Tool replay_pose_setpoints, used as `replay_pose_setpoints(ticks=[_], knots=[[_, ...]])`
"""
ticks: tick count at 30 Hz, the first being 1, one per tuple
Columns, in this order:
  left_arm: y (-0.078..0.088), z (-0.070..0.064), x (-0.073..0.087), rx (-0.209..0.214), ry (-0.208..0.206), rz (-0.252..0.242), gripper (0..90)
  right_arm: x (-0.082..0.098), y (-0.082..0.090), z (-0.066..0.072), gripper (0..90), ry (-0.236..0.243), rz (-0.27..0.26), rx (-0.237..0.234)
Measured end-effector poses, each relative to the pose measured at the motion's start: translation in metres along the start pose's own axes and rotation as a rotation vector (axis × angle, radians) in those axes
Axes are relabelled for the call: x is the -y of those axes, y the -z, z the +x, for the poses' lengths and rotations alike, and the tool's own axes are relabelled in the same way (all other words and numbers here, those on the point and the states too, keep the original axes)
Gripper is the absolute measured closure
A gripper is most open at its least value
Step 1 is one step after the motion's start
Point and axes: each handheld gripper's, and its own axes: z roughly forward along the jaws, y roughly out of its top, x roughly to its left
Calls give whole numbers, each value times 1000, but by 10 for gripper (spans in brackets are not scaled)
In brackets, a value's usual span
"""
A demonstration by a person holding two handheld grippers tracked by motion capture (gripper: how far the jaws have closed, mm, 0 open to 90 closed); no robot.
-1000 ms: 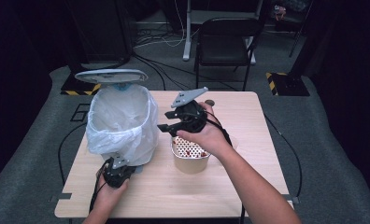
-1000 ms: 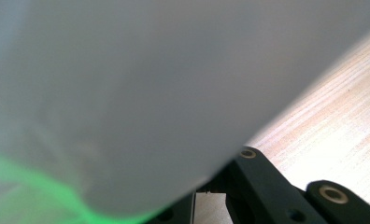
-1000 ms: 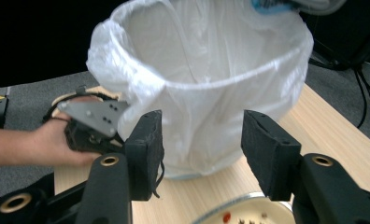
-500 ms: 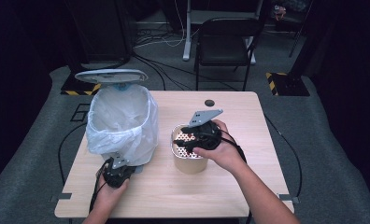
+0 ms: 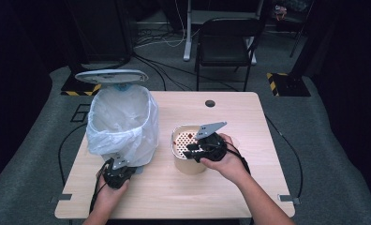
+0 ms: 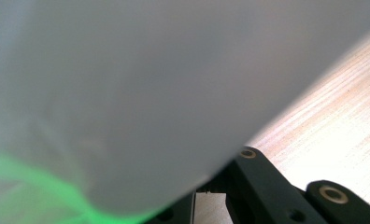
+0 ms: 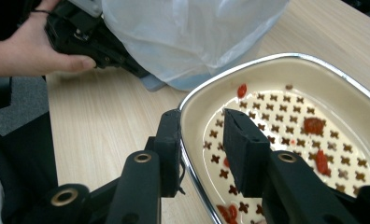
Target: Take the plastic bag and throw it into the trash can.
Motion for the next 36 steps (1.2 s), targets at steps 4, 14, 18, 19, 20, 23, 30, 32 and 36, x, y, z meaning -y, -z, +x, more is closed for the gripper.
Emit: replay_pose_setpoints(ticks=[4,14,18,19,20,23,30,32,36], knots=[[0,0,0,0,0,1,900,9,-2,1,709,-3,1,-2],[0,0,0,-2,0,-1,900,25,-9,-3,740,-34,11,-26],[0,0,0,-1,0,0,900,28,-10,-3,745,-65,4,-40],[0,0,0,-1,1,0,900,29,-10,-4,749,-61,0,-44],[0,0,0,-1,0,0,900,30,-10,-4,752,-76,-4,-48],[0,0,0,-3,0,2,900,31,-7,-4,785,-121,-35,-46],[0,-1,0,-5,-1,1,900,32,-5,-4,765,-96,-42,-38],[0,-1,0,-5,-1,0,900,35,-8,-3,717,-74,-19,-26],[0,-1,0,-5,-1,1,900,35,-8,-2,718,-77,-23,-22]])
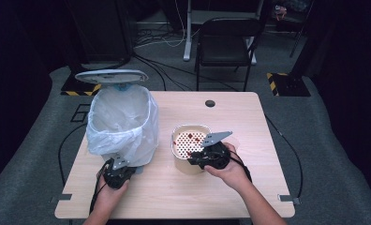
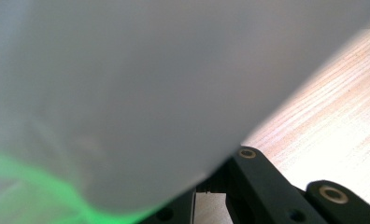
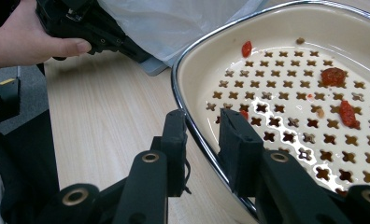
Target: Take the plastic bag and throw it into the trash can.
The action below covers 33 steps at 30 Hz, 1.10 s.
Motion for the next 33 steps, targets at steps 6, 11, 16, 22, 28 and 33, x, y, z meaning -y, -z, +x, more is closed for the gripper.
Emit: replay_pose_setpoints(ticks=[6,11,16,22,28,33], knots=[[0,0,0,1,1,0,900,1,-2,0,685,49,13,11],[0,0,0,1,1,0,900,1,-2,1,706,23,8,1],[0,0,0,0,1,-1,900,1,-3,4,763,15,26,-44],[0,0,0,2,2,-1,900,3,-3,12,788,13,35,-46],[0,0,0,0,1,-2,900,9,1,21,787,-23,21,-33],[0,0,0,-2,0,-2,900,16,6,27,783,-59,10,-37]])
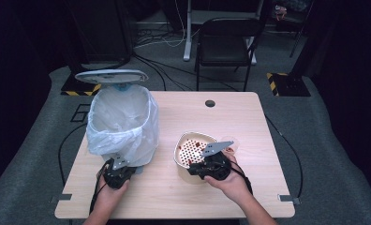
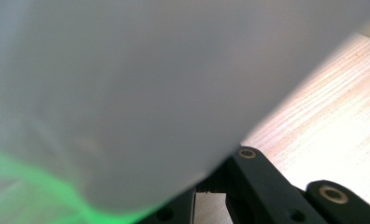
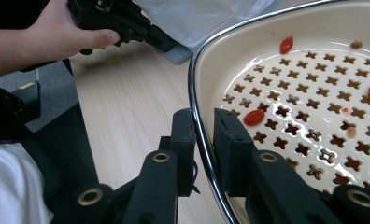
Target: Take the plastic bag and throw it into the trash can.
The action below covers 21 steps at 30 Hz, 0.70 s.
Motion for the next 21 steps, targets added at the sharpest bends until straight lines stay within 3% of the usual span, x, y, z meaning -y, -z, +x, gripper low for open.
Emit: replay_pose_setpoints(ticks=[21], knots=[[0,0,0,0,1,1,900,16,13,28,789,-6,11,11]])
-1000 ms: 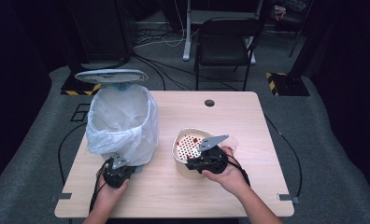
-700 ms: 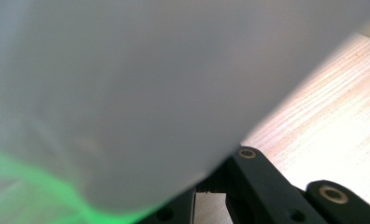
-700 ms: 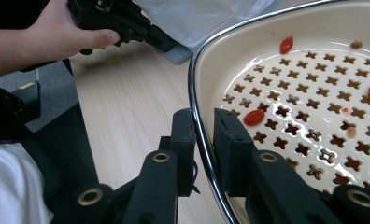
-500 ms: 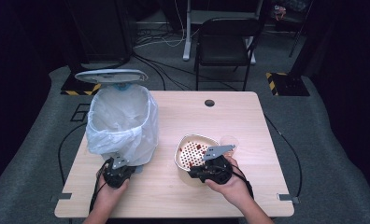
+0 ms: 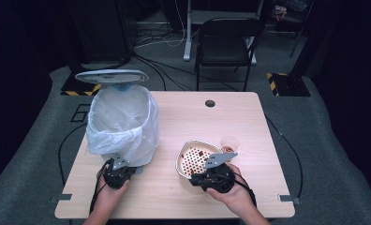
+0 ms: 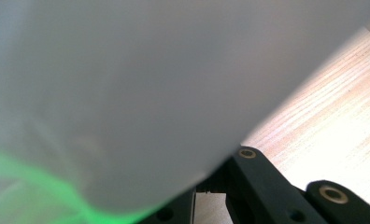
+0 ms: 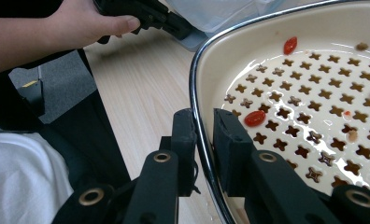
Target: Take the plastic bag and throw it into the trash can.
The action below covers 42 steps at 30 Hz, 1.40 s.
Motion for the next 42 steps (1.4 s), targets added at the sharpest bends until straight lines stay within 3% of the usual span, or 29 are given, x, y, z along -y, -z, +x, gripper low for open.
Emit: replay_pose_setpoints(ticks=[5,9,18,29,38,42], knots=[[0,0,0,1,-1,0,900,0,1,2,785,5,6,-2],[0,0,0,0,1,-1,900,-4,5,1,669,6,-3,-7],[0,0,0,4,4,-3,900,-15,28,-6,593,2,-39,20],[0,1,0,7,5,-3,900,-15,59,-29,508,-13,-76,120],[0,0,0,3,11,-7,900,-1,82,-49,447,-43,-95,226],[0,0,0,4,9,-5,900,6,89,-57,421,-70,-98,252]])
